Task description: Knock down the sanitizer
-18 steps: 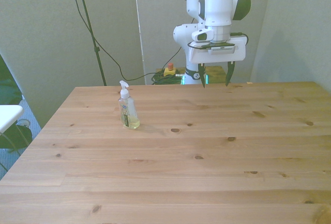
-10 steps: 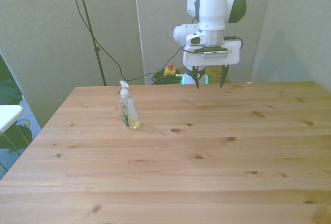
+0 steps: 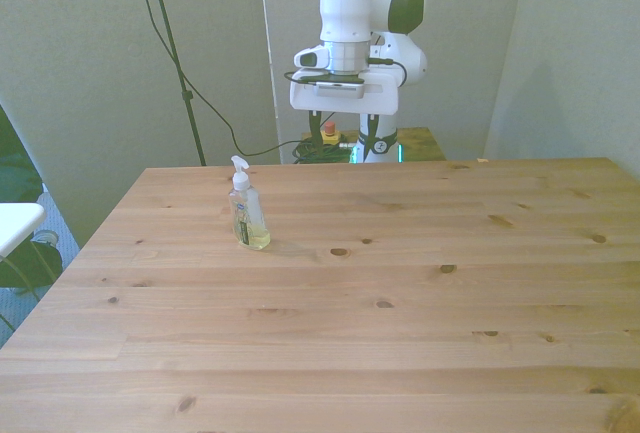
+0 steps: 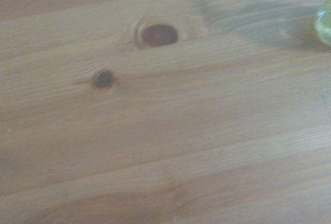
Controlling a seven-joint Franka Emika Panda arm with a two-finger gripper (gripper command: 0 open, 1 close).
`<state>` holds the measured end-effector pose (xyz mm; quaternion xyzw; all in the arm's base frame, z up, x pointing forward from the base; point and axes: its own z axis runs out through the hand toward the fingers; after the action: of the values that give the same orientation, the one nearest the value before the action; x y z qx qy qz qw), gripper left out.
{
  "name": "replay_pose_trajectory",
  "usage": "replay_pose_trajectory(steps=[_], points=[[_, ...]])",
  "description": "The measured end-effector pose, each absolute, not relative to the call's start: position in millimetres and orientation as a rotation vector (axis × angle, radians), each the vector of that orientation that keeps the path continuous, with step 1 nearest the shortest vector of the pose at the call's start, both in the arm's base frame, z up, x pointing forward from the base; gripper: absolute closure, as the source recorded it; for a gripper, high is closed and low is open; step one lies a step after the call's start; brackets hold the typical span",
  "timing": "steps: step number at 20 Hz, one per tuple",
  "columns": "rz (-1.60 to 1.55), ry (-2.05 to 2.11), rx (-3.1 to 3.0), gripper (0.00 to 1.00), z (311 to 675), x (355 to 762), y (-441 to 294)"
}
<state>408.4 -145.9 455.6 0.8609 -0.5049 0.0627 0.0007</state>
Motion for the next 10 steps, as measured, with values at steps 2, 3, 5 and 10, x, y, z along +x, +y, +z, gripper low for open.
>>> replay_pose_trajectory(steps=[2,3,5,10], points=[[0.216,-1.618,2.681,1.0,456.3,420.6,-161.2],[0.218,-1.635,2.667,1.0,454.9,426.2,-168.3],[0.211,-1.666,2.638,1.0,449.9,436.6,-183.5],[0.173,-1.722,2.582,1.0,435.8,455.7,-209.5]])
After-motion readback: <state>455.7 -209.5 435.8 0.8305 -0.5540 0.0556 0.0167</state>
